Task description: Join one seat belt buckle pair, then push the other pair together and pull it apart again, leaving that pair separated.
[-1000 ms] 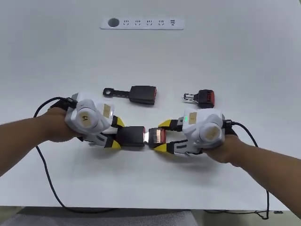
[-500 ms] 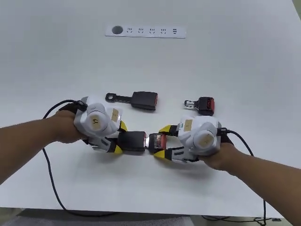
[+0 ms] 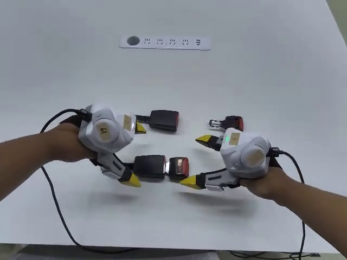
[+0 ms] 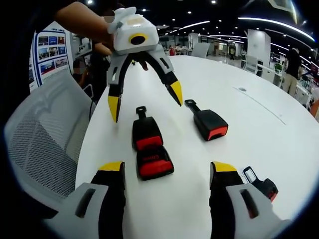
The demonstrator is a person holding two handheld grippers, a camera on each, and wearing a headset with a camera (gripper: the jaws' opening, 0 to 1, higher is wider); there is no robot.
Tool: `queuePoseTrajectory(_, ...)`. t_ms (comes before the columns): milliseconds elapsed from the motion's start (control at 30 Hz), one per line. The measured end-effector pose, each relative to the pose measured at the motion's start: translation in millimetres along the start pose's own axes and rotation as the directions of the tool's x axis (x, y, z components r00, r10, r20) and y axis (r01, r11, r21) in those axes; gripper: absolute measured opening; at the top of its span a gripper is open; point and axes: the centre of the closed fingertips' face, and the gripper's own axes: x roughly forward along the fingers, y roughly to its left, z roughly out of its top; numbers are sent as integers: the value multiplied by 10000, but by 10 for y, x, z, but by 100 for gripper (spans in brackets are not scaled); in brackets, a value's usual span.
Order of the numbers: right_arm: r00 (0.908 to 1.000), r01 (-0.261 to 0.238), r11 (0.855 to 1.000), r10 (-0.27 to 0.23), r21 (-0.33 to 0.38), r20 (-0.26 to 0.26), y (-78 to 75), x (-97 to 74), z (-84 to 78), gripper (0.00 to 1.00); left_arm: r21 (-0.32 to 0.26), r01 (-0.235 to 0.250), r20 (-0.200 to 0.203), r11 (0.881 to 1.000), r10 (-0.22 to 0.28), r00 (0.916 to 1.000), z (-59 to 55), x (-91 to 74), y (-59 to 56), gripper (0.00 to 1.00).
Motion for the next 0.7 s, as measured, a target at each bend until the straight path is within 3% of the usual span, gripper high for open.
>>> queuePoseTrajectory(100,9999,134,9999,-134,17,103,-74,-70,40,72,-19,-175,155,9998,176,9997,101,-80,103,84)
queuePoseTrajectory(300,9991,386,9992,-384,-105,164,-309,-216,61,73,22,-522,232,9986,521,9984,192,-131,330,81)
queuePoseTrajectory(700,9973,728,9973,-728,-107,12,-792,-470,-20,76,75,-574,286,9983,571,9980,334,17,646,83)
